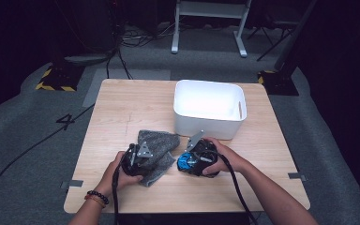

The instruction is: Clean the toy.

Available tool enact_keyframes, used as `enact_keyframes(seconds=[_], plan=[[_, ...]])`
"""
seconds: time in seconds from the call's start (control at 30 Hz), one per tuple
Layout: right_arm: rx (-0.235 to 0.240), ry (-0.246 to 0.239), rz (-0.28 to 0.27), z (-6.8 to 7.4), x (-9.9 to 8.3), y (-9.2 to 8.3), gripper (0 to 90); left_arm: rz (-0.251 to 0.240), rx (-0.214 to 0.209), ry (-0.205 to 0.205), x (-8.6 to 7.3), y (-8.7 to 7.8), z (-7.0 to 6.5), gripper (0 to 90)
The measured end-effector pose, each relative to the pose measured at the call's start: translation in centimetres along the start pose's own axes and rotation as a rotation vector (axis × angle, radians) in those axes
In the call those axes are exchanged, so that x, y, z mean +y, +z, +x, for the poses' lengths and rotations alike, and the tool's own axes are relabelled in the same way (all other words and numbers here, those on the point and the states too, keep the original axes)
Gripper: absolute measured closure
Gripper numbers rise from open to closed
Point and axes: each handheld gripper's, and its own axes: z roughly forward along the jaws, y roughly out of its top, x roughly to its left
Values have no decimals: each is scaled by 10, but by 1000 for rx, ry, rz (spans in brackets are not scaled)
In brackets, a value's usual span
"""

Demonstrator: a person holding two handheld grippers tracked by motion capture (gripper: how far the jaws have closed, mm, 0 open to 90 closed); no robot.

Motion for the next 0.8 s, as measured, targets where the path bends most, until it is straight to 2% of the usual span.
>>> enact_keyframes(seconds=[0.2, 0.27, 0.3, 0.37, 0.53, 0.6, 0.8], plan=[[-2, -7, 67, 1, 5, 14, 191, 8, -9, -16, 4, 6, -2, 280], [-19, -20, 82, 2, 7, 17, 231, 3, 5, -23, 6, 8, -3, 181], [-24, -24, 78, 1, 8, 17, 238, 1, 0, -23, 7, 9, -3, 164], [-7, 1, 75, -1, 7, 16, 240, 5, 2, -18, 8, 9, -3, 165], [-10, 10, 84, -1, 8, 18, 236, -5, -1, -24, 10, 8, -2, 165], [1, 34, 90, -2, 9, 19, 236, -3, -1, -20, 10, 7, -2, 165], [-2, 30, 92, -2, 8, 18, 243, -16, 10, -9, 15, 3, -3, 167]])
